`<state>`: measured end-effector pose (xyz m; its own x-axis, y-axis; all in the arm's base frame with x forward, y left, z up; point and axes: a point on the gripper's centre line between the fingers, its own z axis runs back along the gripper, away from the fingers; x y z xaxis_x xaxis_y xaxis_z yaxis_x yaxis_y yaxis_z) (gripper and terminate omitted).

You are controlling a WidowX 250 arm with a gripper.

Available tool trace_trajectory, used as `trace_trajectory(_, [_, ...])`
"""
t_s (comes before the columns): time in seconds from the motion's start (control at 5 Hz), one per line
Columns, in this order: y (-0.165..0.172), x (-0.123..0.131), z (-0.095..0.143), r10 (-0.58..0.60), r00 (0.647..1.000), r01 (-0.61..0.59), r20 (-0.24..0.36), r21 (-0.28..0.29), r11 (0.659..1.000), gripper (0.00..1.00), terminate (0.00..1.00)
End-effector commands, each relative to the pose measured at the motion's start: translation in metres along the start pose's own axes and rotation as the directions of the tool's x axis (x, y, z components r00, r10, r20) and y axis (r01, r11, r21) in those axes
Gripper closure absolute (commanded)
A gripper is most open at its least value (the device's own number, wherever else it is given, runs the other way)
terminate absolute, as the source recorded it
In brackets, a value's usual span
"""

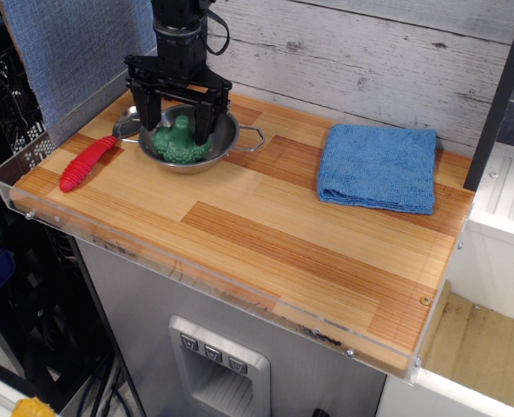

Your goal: Put the broccoli on the bottom right hand corner.

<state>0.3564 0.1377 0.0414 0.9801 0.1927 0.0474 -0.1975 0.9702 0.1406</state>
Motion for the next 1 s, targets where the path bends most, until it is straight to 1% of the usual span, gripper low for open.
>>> trace_trajectory(0.0, [0.005,0.001,0.029,-0.011,0.997,0.01,0.072,0.012,1.0,1.0,0.0])
trace_trajectory(0.2, [0.003,0.002,0.032,-0.024,0.997,0.023,0.075,0.014,1.0,1.0,0.0])
trace_trajectory(0.6, [0.006,0.004,0.063,-0.014,0.991,0.013,0.131,0.007,1.0,1.0,0.0])
trace_trajectory(0.8, [-0.003,-0.006,0.086,-0.002,0.989,0.0,0.151,0.017,1.0,1.0,0.0])
